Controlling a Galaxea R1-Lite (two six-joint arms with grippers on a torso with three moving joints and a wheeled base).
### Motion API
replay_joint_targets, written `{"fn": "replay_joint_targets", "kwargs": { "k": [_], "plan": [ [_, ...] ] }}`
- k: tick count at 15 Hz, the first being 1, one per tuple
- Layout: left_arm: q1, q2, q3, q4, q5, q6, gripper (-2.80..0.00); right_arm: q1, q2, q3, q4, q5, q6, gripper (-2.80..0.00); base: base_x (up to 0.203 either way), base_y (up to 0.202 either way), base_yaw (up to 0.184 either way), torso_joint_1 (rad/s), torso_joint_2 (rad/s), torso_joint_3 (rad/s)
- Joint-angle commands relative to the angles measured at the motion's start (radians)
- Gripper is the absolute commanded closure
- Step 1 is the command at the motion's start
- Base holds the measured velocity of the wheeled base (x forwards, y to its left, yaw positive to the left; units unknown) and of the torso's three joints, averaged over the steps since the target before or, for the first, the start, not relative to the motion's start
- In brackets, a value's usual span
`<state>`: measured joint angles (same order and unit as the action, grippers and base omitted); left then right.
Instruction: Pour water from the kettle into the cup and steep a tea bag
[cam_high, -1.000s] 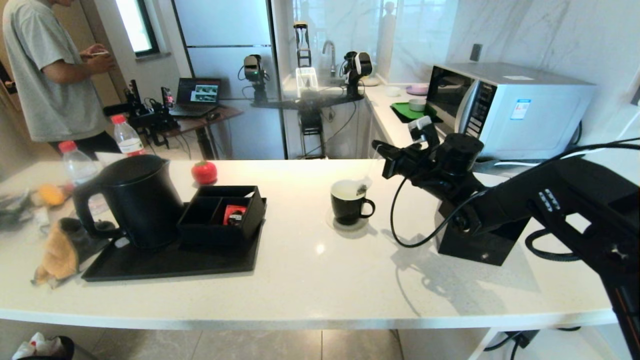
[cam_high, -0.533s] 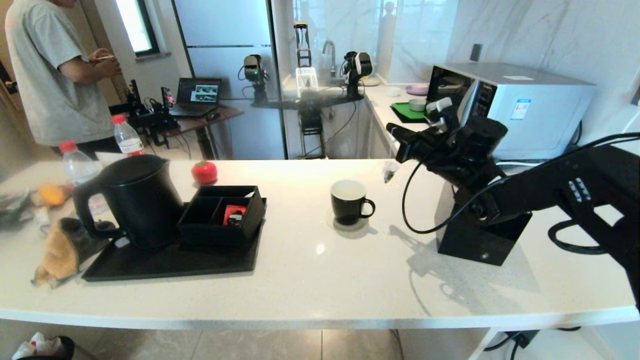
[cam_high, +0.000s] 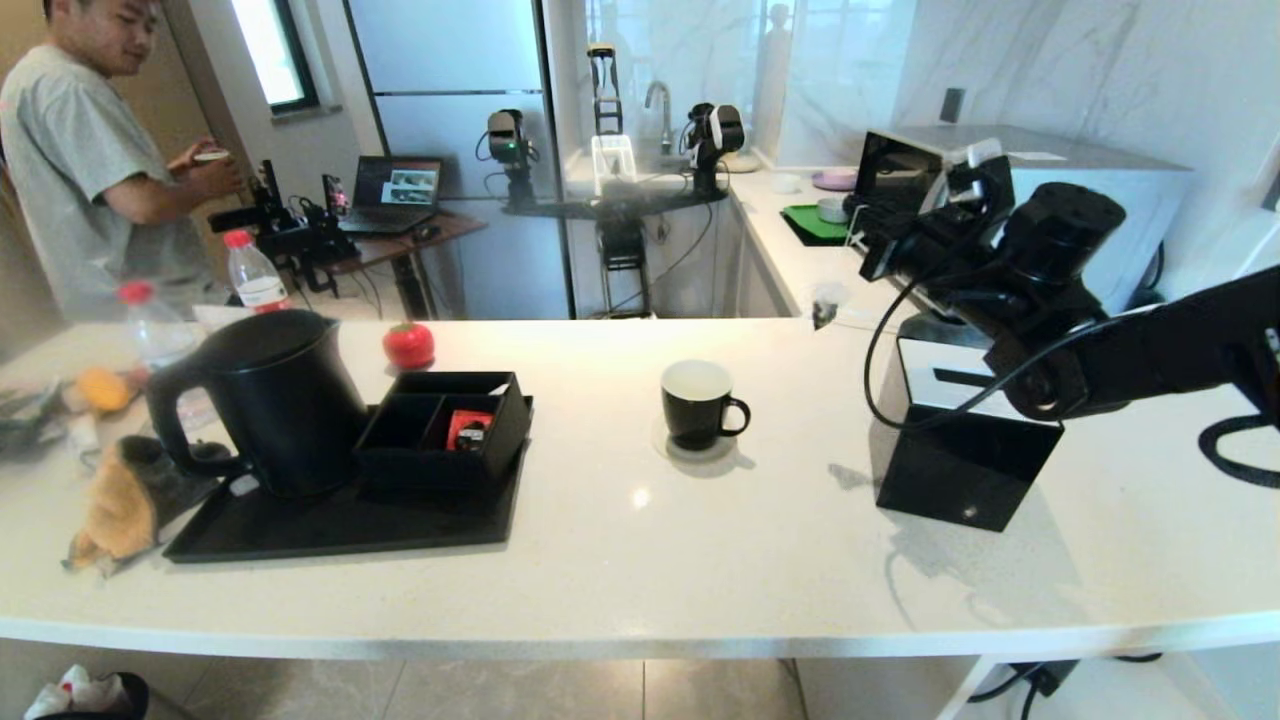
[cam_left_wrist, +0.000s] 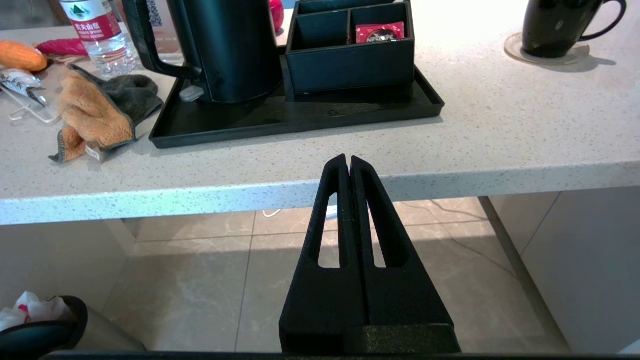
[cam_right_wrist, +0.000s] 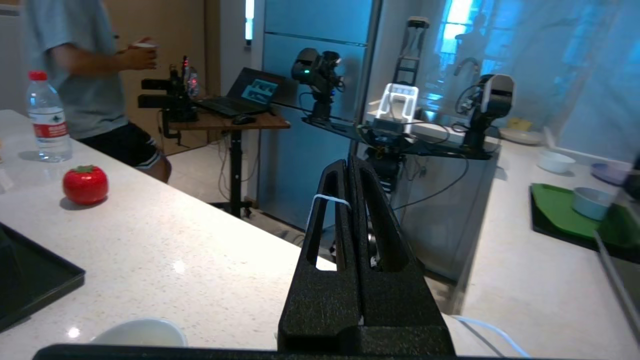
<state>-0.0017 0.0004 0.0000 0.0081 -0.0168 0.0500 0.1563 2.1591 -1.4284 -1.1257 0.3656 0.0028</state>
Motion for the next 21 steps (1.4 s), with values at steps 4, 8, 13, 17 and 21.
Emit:
{"fn": "replay_joint_targets", "kwargs": {
  "k": [4, 8, 13, 17, 21],
  "plan": [
    [0.000, 0.000, 0.000, 0.000, 0.000, 0.001, 0.00, -0.086, -0.095, 0.075, -0.009, 0.003, -0.001, 0.00, 0.000, 0.000, 0.000, 0.000, 0.00, 0.000],
    [0.000, 0.000, 0.000, 0.000, 0.000, 0.001, 0.00, -0.137, -0.133, 0.151, -0.008, 0.003, -0.045, 0.00, 0.000, 0.000, 0.000, 0.000, 0.00, 0.000],
    [0.000, 0.000, 0.000, 0.000, 0.000, 0.001, 0.00, -0.172, -0.190, 0.253, -0.012, 0.003, -0.083, 0.00, 0.000, 0.000, 0.000, 0.000, 0.00, 0.000],
    [0.000, 0.000, 0.000, 0.000, 0.000, 0.001, 0.00, -0.194, -0.245, 0.334, -0.020, 0.001, -0.084, 0.00, 0.000, 0.000, 0.000, 0.000, 0.00, 0.000],
    [0.000, 0.000, 0.000, 0.000, 0.000, 0.001, 0.00, -0.232, -0.298, 0.400, -0.022, 0.002, -0.084, 0.00, 0.000, 0.000, 0.000, 0.000, 0.00, 0.000]
  ]
}}
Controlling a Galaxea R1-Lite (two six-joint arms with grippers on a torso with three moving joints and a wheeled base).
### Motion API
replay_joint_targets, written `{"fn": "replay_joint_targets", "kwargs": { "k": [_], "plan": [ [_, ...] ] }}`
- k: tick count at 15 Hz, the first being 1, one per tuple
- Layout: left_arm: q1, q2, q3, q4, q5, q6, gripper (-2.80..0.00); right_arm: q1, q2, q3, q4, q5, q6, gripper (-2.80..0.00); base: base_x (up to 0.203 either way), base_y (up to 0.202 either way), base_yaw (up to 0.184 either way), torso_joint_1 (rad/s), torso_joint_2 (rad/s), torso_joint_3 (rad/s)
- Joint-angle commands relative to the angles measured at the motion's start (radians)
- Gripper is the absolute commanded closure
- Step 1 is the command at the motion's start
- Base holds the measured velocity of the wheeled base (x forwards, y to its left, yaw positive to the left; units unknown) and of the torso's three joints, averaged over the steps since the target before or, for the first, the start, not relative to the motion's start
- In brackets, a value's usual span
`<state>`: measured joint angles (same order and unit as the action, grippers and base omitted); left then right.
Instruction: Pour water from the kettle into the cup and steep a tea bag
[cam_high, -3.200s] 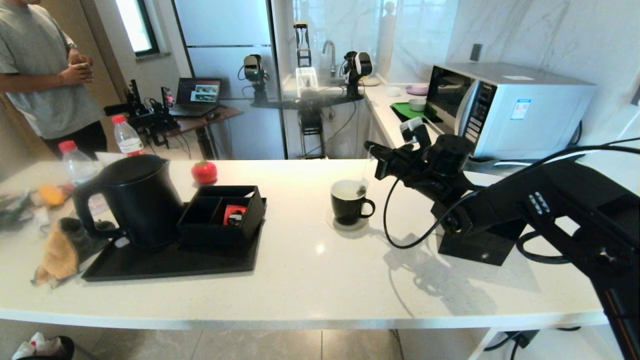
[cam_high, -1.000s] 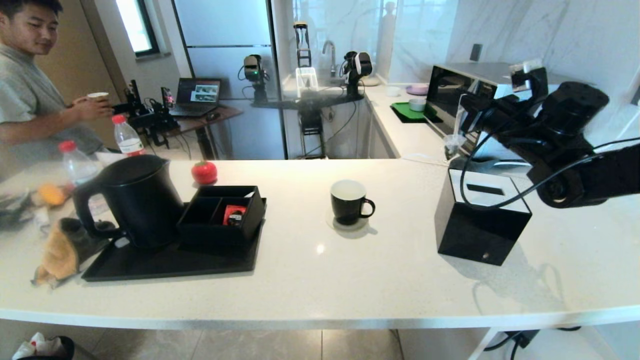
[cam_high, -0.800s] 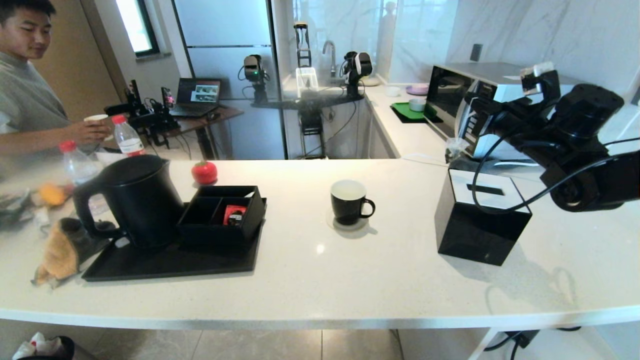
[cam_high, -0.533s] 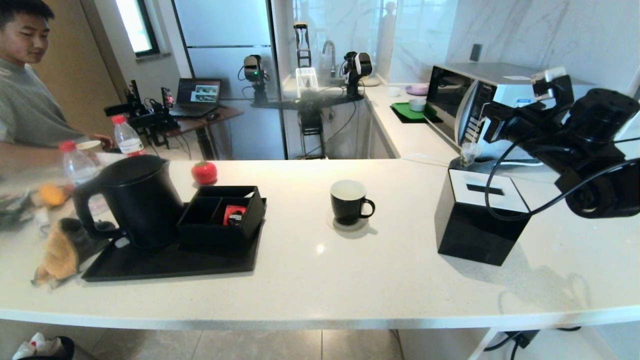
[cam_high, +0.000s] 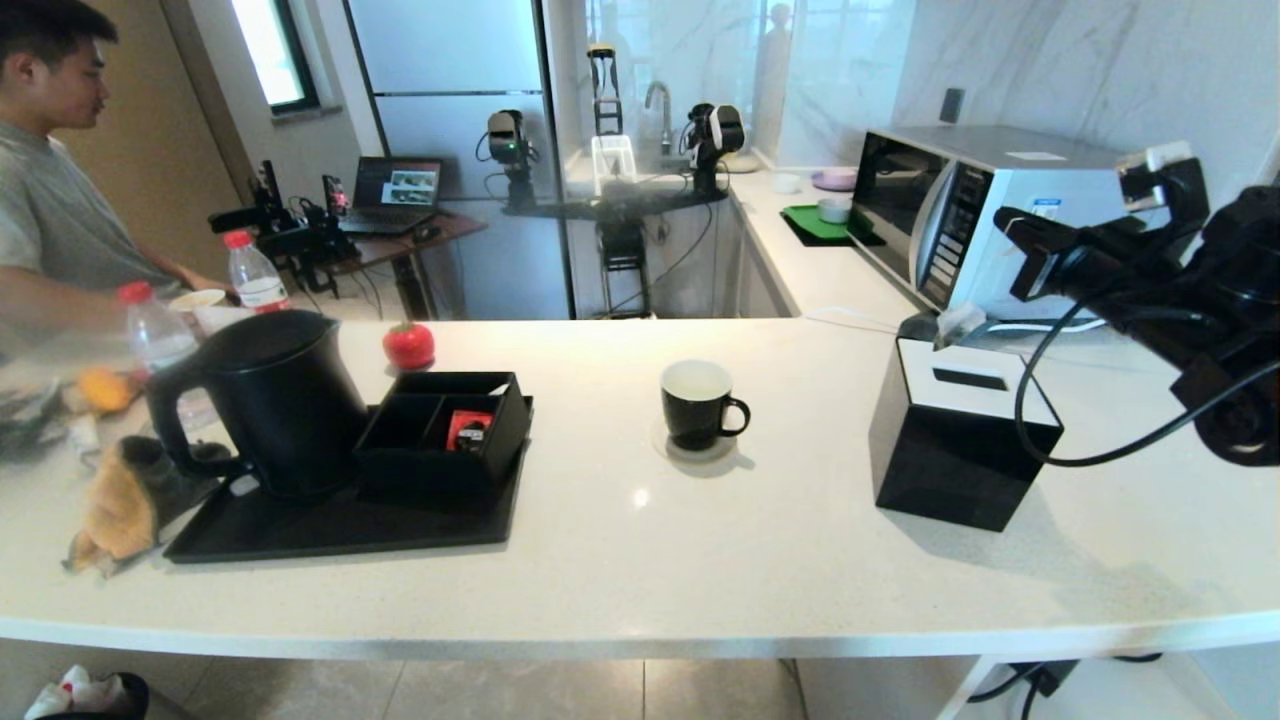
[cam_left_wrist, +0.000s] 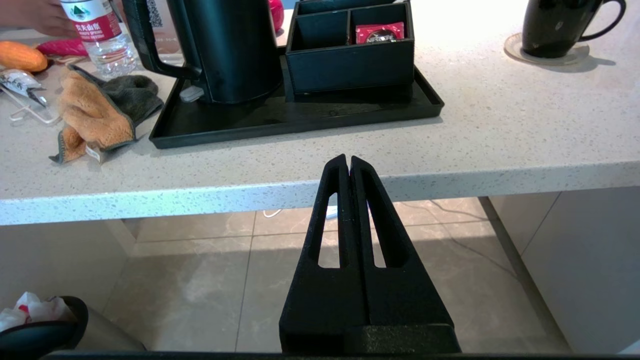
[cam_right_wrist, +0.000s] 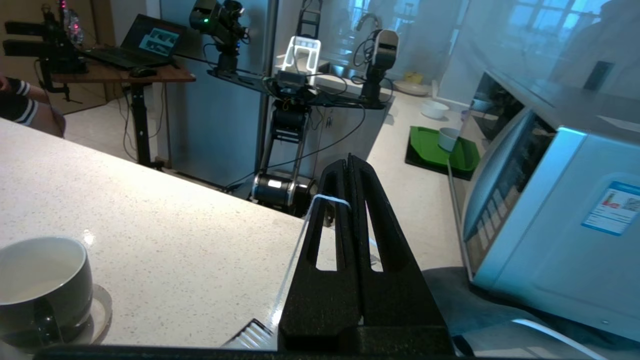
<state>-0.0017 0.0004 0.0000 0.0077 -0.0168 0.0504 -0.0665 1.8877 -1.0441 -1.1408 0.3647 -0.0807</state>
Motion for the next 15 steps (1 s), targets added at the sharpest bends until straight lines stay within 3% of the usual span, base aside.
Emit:
{"fn": "replay_joint_targets", "kwargs": {
  "k": [1, 15],
  "plan": [
    [0.000, 0.000, 0.000, 0.000, 0.000, 0.000, 0.00, -0.011, -0.041, 0.023, -0.005, 0.003, -0.001, 0.00, 0.000, 0.000, 0.000, 0.000, 0.00, 0.000],
    [0.000, 0.000, 0.000, 0.000, 0.000, 0.000, 0.00, -0.029, -0.149, 0.316, -0.102, 0.002, -0.002, 0.00, 0.000, 0.000, 0.000, 0.000, 0.00, 0.000]
  ]
}}
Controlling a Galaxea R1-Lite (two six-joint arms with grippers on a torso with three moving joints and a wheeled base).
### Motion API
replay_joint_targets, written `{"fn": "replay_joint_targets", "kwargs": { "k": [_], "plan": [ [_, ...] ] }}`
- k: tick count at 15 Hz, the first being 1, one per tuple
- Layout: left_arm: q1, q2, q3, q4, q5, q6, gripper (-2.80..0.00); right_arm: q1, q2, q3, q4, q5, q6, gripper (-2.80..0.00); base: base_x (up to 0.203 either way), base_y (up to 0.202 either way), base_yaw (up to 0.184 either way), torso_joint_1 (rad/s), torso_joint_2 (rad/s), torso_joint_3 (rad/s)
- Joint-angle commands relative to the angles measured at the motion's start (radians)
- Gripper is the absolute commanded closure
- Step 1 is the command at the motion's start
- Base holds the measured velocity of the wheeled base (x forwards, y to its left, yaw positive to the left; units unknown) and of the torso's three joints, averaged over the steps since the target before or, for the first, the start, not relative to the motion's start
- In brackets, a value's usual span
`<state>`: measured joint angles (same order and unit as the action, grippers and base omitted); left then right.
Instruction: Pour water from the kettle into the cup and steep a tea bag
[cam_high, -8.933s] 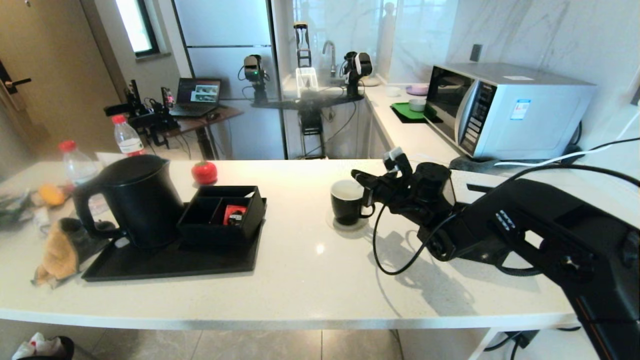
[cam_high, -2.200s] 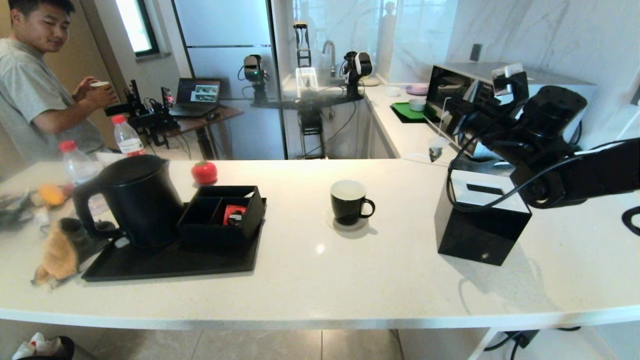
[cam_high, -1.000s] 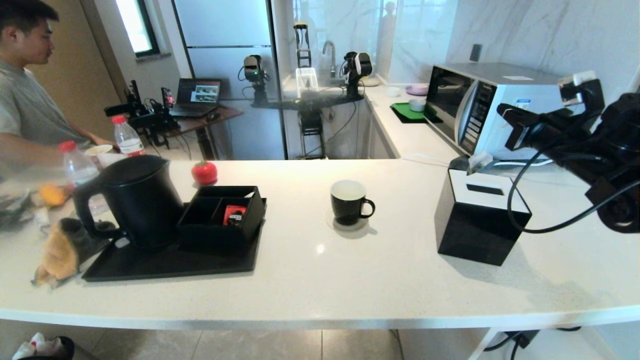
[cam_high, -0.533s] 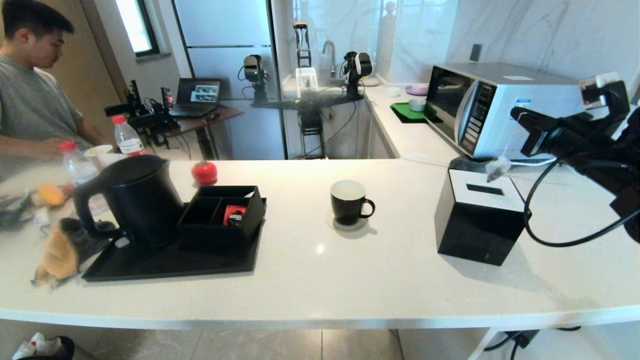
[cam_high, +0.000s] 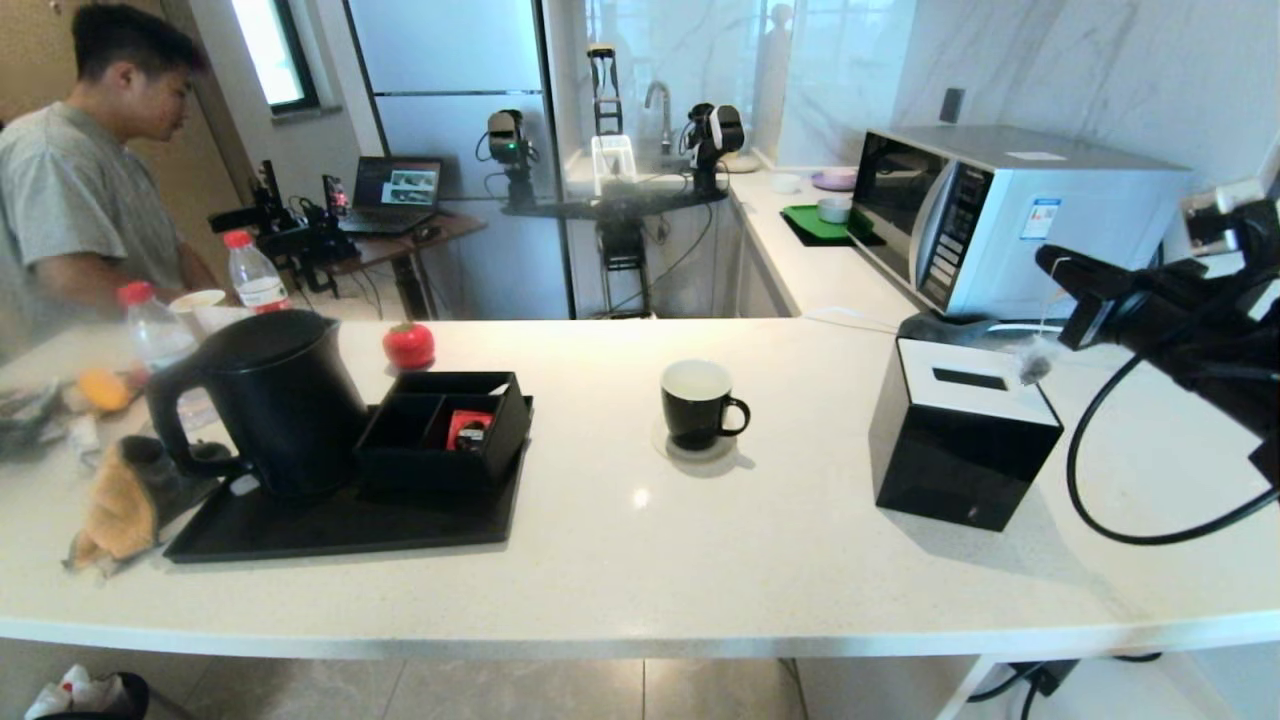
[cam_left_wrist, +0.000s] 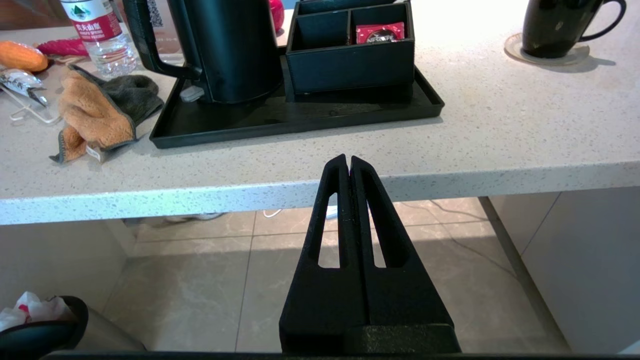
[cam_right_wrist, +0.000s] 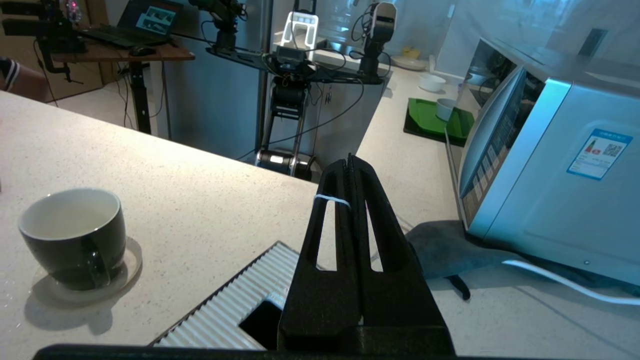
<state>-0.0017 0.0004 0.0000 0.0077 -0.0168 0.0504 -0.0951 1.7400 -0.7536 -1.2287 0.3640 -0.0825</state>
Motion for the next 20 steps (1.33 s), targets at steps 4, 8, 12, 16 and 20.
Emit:
{"fn": "replay_joint_targets", "kwargs": {
  "k": [4, 8, 12, 16, 20],
  "plan": [
    [0.000, 0.000, 0.000, 0.000, 0.000, 0.000, 0.00, 0.000, 0.024, 0.074, -0.055, 0.004, 0.000, 0.00, 0.000, 0.000, 0.000, 0.000, 0.00, 0.000],
    [0.000, 0.000, 0.000, 0.000, 0.000, 0.000, 0.00, 0.003, 0.058, 0.003, -0.045, 0.008, 0.001, 0.00, 0.000, 0.000, 0.000, 0.000, 0.00, 0.000],
    [0.000, 0.000, 0.000, 0.000, 0.000, 0.000, 0.00, 0.006, 0.087, -0.054, -0.021, 0.009, 0.000, 0.00, 0.000, 0.000, 0.000, 0.000, 0.00, 0.000],
    [0.000, 0.000, 0.000, 0.000, 0.000, 0.000, 0.00, 0.006, 0.093, 0.036, -0.042, 0.007, -0.007, 0.00, 0.000, 0.000, 0.000, 0.000, 0.00, 0.000],
    [0.000, 0.000, 0.000, 0.000, 0.000, 0.000, 0.00, 0.006, 0.126, 0.058, -0.055, 0.009, -0.034, 0.00, 0.000, 0.000, 0.000, 0.000, 0.00, 0.000]
  ]
}}
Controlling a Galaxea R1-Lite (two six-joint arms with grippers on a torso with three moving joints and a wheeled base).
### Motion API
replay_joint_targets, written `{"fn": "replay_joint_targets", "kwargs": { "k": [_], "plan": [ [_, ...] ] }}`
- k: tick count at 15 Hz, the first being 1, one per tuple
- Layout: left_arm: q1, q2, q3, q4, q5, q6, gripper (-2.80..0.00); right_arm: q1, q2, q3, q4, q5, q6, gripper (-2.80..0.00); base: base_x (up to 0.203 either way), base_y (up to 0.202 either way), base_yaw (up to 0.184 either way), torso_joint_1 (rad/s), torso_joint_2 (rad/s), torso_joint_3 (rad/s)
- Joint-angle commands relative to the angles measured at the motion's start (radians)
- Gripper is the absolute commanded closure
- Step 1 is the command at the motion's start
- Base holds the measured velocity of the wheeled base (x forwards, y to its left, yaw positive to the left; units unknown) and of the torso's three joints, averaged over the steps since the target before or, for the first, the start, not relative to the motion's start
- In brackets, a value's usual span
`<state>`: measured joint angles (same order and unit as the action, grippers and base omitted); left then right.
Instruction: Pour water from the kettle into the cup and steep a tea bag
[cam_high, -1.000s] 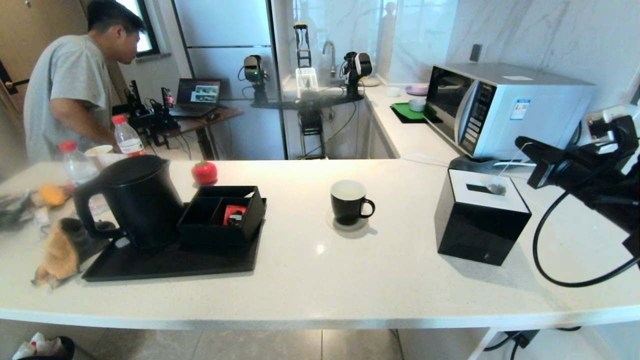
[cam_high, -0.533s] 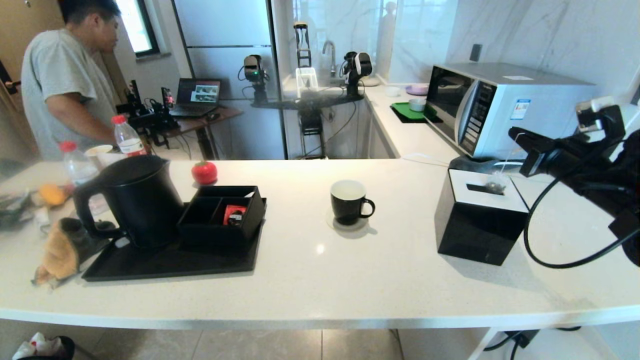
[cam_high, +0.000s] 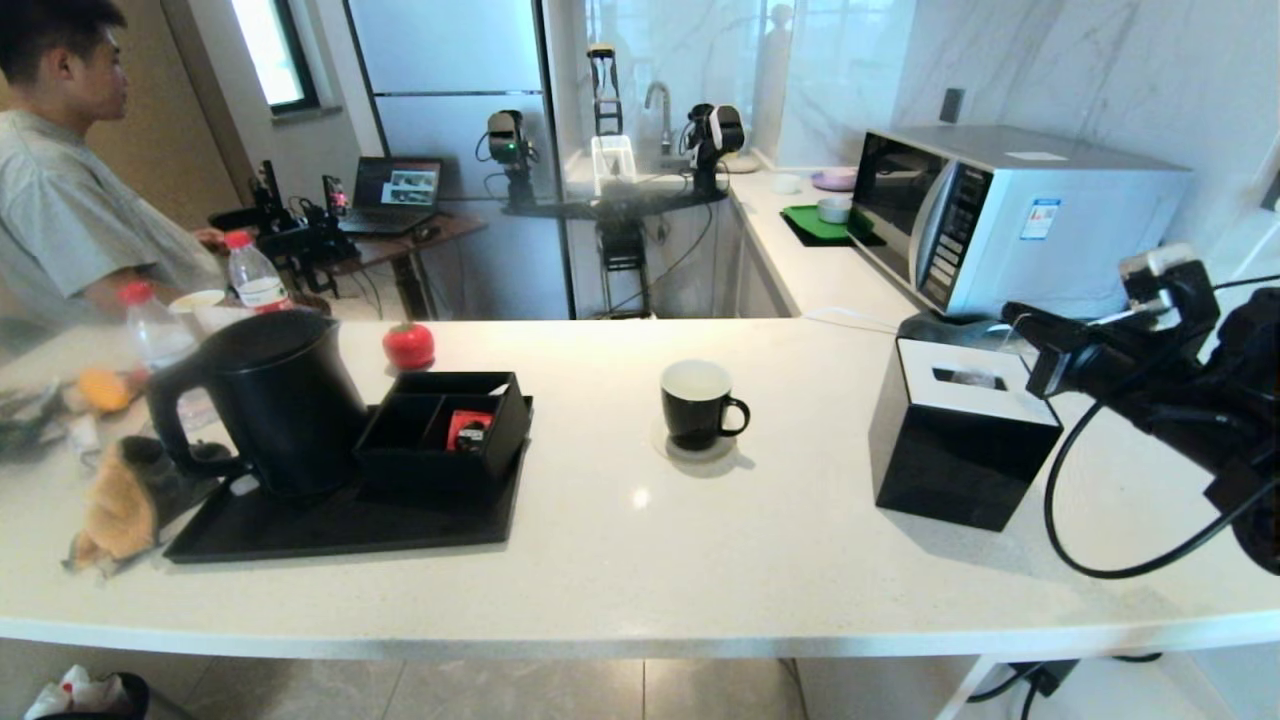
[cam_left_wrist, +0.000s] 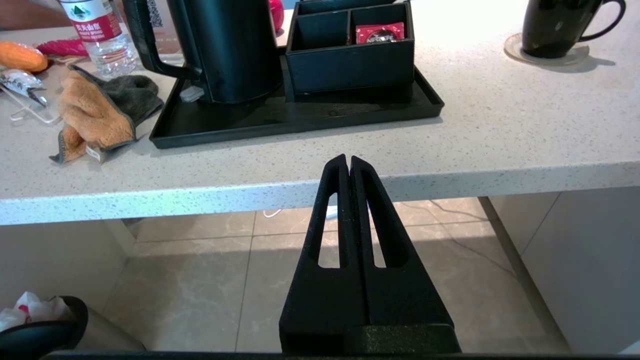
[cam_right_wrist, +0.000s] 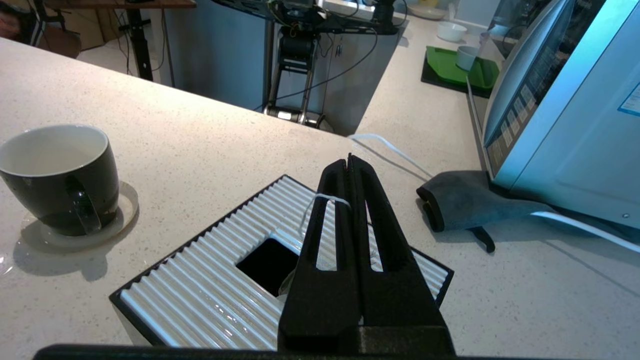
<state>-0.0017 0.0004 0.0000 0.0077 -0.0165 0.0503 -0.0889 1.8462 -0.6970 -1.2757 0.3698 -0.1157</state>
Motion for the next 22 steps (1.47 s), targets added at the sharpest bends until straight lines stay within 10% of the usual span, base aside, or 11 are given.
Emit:
{"fn": "replay_joint_targets", "kwargs": {
  "k": [1, 22],
  "plan": [
    [0.000, 0.000, 0.000, 0.000, 0.000, 0.000, 0.00, 0.000, 0.025, 0.001, -0.008, 0.003, -0.001, 0.00, 0.000, 0.000, 0.000, 0.000, 0.00, 0.000],
    [0.000, 0.000, 0.000, 0.000, 0.000, 0.000, 0.00, -0.102, 0.077, -0.047, 0.038, -0.001, -0.118, 0.00, 0.000, 0.000, 0.000, 0.000, 0.00, 0.000]
  ]
}}
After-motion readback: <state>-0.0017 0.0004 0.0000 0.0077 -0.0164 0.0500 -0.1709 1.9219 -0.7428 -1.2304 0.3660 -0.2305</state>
